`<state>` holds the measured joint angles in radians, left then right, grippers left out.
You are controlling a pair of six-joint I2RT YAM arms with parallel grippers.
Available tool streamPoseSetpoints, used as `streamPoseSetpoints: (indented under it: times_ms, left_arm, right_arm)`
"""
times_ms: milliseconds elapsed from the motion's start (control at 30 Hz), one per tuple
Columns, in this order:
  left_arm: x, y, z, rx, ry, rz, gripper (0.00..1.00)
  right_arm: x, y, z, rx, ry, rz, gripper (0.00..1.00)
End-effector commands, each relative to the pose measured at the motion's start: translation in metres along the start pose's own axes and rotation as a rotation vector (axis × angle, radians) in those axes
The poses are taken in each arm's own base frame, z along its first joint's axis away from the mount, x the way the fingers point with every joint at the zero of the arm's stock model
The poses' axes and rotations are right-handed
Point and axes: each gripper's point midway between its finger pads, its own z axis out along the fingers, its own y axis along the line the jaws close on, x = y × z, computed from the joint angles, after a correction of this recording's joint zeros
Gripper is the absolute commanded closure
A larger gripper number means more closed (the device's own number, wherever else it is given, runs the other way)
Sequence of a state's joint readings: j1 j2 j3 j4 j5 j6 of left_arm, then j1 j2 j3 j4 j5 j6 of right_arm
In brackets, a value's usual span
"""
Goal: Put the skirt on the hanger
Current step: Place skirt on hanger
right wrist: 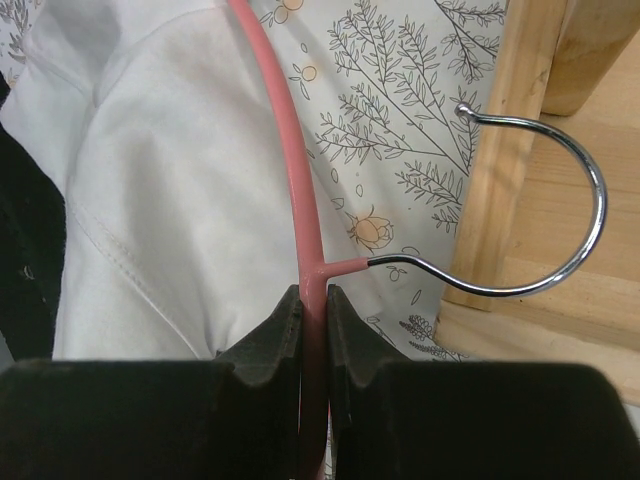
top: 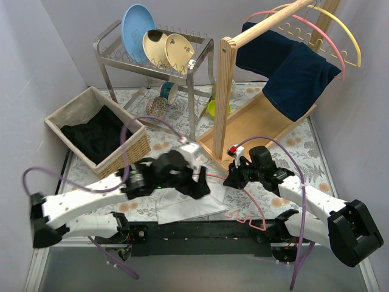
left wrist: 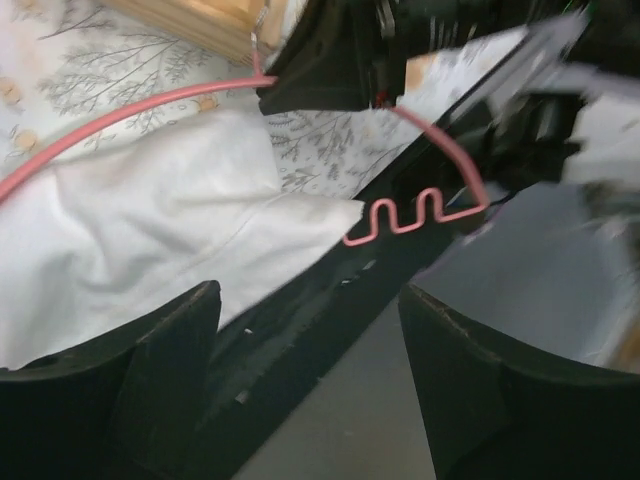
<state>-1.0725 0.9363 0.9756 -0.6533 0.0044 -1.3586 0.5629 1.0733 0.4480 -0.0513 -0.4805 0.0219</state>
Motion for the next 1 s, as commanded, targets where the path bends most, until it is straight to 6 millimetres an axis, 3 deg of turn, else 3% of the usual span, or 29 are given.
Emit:
streamPoseSetpoints:
  times_ms: [0, 33, 67, 100, 133, 367, 433, 700, 833, 967]
  left_arm:
    - [0.030, -0.033, 0.051, 0.070, 0.080, 0.504, 0.25]
    - [0.044, -0.026, 0.069, 0.030, 0.123, 0.630, 0.24]
    - [0.056, -0.036, 0.075, 0.036, 0.129, 0.706, 0.23]
    - [0.054, -0.028, 0.084, -0.032, 0.106, 0.741, 0.22]
    - [0.064, -0.022, 0.098, -0.061, 0.139, 0.775, 0.23]
    - [0.076, -0.009, 0.126, -0.245, 0.106, 0.922, 0.25]
    - [0.077, -0.007, 0.128, -0.270, 0.110, 0.932, 0.26]
    - [0.093, 0.034, 0.120, -0.581, 0.175, 1.027, 0.29]
    - [0.101, 0.034, 0.111, -0.597, 0.191, 1.024, 0.30]
    - [0.097, 0.028, 0.104, -0.588, 0.167, 1.004, 0.33]
  right_arm:
    - [-0.025, 0.004, -0.003, -0.018, -0.074, -0.058, 0.99]
    - [-0.025, 0.004, -0.003, -0.018, -0.075, -0.057, 0.99]
    - [-0.025, 0.004, -0.003, -0.017, -0.077, -0.057, 0.99]
    - [-0.025, 0.004, -0.003, -0.017, -0.077, -0.057, 0.99]
    - [-0.025, 0.004, -0.003, -0.019, -0.074, -0.056, 0.99]
    - [-0.023, 0.005, -0.001, -0.030, -0.064, -0.047, 0.99]
    - [-0.023, 0.004, -0.001, -0.030, -0.063, -0.046, 0.99]
    - [-0.025, 0.000, -0.002, -0.015, -0.067, -0.033, 0.99]
    - [-0.026, -0.004, -0.003, -0.004, -0.072, -0.019, 0.99]
    - [-0.025, -0.008, -0.004, 0.009, -0.071, -0.009, 0.99]
